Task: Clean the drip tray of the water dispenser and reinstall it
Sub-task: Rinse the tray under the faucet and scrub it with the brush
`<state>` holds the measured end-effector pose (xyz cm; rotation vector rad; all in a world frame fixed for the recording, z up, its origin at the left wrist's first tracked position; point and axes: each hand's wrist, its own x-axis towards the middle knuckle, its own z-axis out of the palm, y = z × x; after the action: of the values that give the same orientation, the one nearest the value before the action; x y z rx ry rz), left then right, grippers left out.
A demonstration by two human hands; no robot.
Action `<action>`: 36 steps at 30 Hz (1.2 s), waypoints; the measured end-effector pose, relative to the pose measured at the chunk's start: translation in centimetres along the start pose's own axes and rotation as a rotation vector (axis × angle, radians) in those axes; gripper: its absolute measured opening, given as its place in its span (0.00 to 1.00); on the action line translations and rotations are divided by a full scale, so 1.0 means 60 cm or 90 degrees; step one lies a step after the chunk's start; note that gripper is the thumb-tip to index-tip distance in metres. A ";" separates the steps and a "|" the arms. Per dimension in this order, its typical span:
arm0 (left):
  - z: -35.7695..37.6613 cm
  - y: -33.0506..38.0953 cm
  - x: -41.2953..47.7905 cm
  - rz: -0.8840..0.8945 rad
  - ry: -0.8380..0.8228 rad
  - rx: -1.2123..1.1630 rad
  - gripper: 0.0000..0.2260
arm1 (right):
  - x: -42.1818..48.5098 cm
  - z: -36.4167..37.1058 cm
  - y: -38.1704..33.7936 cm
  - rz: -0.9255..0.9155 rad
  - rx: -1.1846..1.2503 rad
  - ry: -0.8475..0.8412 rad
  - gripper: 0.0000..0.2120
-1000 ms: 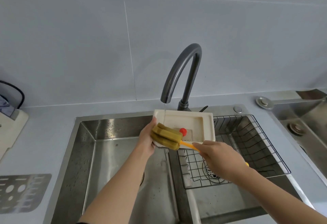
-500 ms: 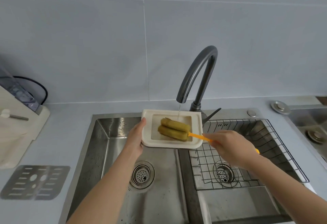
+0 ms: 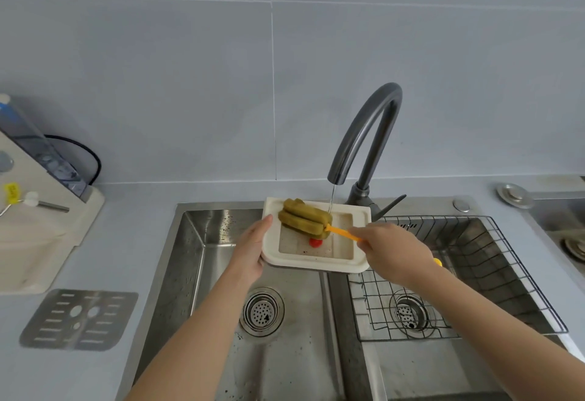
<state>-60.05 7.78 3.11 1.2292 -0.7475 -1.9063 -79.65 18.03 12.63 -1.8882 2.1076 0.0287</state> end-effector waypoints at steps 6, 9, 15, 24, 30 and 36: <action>0.012 -0.010 0.010 0.010 -0.019 0.029 0.05 | 0.000 -0.001 0.007 -0.041 -0.027 -0.040 0.15; 0.013 -0.011 0.010 0.017 -0.019 0.032 0.05 | -0.002 -0.002 0.008 -0.054 -0.037 -0.064 0.14; 0.004 -0.003 0.009 0.026 -0.010 0.031 0.06 | -0.007 -0.003 0.002 -0.098 -0.075 -0.112 0.16; -0.022 0.018 -0.002 0.060 0.039 0.024 0.05 | -0.005 -0.006 0.006 -0.157 -0.190 -0.071 0.22; -0.041 0.027 -0.003 0.079 0.081 0.027 0.04 | -0.006 -0.018 0.018 -0.161 -0.244 -0.039 0.28; -0.063 0.032 -0.002 0.077 0.097 0.020 0.06 | -0.005 -0.030 0.045 -0.115 -0.266 -0.028 0.26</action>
<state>-56.01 6.51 3.29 1.3023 -0.7549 -1.6887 -82.61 18.30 13.91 -2.2773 2.0088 0.5005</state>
